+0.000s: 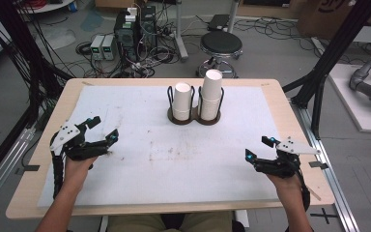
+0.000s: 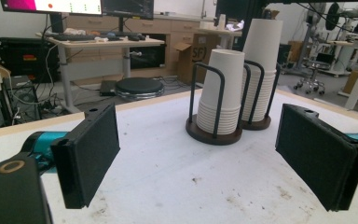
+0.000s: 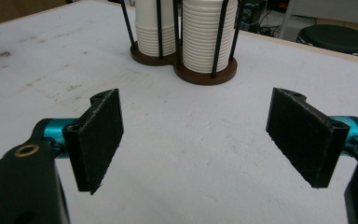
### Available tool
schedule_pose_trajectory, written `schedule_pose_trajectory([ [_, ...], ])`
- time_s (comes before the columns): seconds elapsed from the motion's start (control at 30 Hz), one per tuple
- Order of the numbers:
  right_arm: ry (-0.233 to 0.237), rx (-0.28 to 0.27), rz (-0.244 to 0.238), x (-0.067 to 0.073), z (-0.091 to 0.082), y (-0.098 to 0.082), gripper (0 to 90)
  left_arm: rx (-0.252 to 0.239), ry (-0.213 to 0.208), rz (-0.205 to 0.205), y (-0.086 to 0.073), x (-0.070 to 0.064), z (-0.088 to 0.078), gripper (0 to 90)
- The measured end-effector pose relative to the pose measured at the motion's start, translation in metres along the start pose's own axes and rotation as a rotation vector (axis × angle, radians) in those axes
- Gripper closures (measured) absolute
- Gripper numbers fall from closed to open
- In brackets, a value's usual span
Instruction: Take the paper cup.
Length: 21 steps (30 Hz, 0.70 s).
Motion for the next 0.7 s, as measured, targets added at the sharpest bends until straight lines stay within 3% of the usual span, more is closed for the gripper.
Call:
schedule_pose_trajectory([
  [0.47, 0.002, -0.016, 0.025, -0.002, -0.001, 0.001, 19.5, 0.003, -0.006, -0.008, -0.002, -0.001, -0.001, 13.5],
  [0.7, 0.037, -0.014, 0.032, 0.008, 0.006, 0.011, 19.5, 0.000, -0.013, -0.009, -0.002, -0.003, -0.002, 13.5],
])
Point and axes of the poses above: each handheld gripper's, and its own axes: z roughly forward along the jaws, y roughly out of its top, x roughly to its left, the point moved 8 cm from there along z, roughly forward along the jaws, and after that the axes turned 8 degrees about y, right-handed, at the moved point
